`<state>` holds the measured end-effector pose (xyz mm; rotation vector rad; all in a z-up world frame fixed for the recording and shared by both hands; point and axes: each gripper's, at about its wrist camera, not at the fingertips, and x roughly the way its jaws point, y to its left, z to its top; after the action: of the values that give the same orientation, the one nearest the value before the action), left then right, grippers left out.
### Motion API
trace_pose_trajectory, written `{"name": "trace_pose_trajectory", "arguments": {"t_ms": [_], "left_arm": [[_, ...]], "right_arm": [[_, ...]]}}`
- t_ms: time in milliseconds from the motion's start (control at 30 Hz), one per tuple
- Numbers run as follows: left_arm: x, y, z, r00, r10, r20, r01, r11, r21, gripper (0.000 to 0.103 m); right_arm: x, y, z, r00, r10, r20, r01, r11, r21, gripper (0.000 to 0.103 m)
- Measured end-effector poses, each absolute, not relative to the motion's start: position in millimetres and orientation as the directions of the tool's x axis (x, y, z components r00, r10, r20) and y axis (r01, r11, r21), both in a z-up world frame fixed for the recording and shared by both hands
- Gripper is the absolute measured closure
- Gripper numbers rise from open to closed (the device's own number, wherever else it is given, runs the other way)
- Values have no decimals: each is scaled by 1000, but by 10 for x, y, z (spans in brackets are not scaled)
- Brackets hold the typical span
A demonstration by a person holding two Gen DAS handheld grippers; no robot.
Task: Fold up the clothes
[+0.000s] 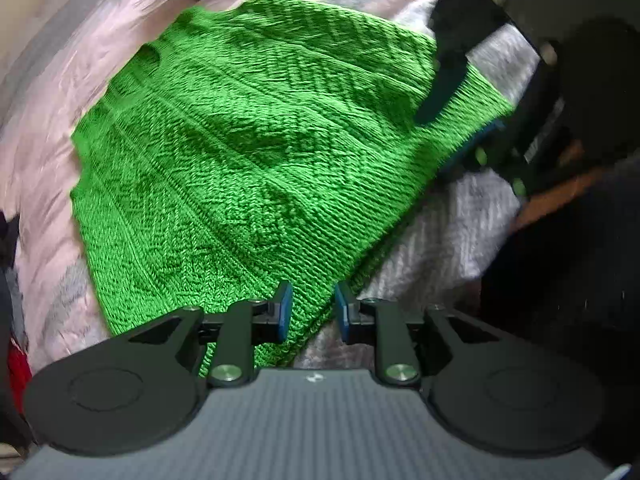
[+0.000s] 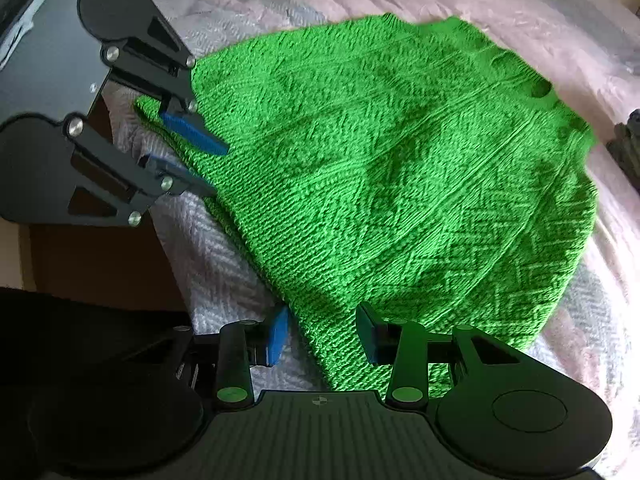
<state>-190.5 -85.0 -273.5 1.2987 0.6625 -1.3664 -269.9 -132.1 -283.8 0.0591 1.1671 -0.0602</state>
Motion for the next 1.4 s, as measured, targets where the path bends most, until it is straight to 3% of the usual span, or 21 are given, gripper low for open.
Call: {"name": "trace_pose_trajectory", "arguments": {"t_ms": [400, 533, 567, 633, 733, 767, 800, 1067, 1233, 1267, 1333, 1367, 1400], "left_arm": [[-1894, -816, -2790, 226, -310, -924, 894, -311, 323, 79], [-1904, -770, -2847, 250, -305, -919, 873, -340, 350, 79], [-1896, -757, -2854, 254, -305, -918, 870, -343, 354, 79], [-1870, -743, -2848, 253, -304, -918, 873, -337, 352, 79], [-1847, -734, -2831, 244, -309, -919, 875, -338, 346, 88], [-1840, -732, -2825, 241, -311, -919, 875, -340, 345, 98], [-1832, -727, -2818, 235, -313, -920, 876, -343, 340, 101], [-1795, -581, -2772, 159, -278, -947, 871, -412, 268, 103], [-1817, -600, -2903, 159, -240, -958, 864, -436, 252, 103], [-1820, -614, -2914, 159, -237, -959, 864, -437, 251, 102], [-1757, -636, -2856, 141, -236, -961, 886, -403, 229, 100], [-1680, -660, -2808, 122, -245, -962, 912, -356, 206, 96], [-1575, -694, -2755, 96, -261, -961, 943, -287, 172, 93]], "right_arm": [[-2629, -1305, -2890, 374, -26, -927, 56, 998, -5, 64], [-2627, -1286, -2944, 366, -43, -930, 50, 998, -27, 77], [-2629, -1290, -2933, 370, -43, -928, 51, 998, -26, 88], [-2631, -1299, -2910, 379, -43, -924, 54, 998, -25, 91], [-2635, -1313, -2875, 393, -43, -919, 58, 998, -22, 91], [-2636, -1318, -2863, 397, -43, -917, 59, 998, -22, 92], [-2641, -1316, -2875, 395, -33, -918, 53, 999, -13, 102], [-2729, -1284, -2938, 352, 54, -934, -37, 998, 43, 102], [-2652, -1387, -3052, 303, 85, -949, 16, 995, 95, 102], [-2637, -1451, -3025, 302, 101, -948, 52, 991, 122, 100], [-2642, -1619, -2917, 337, 122, -933, 148, 972, 181, 68], [-2664, -1726, -2835, 375, 124, -919, 207, 955, 213, 42], [-2685, -1833, -2752, 412, 123, -903, 263, 933, 247, 37]]}}
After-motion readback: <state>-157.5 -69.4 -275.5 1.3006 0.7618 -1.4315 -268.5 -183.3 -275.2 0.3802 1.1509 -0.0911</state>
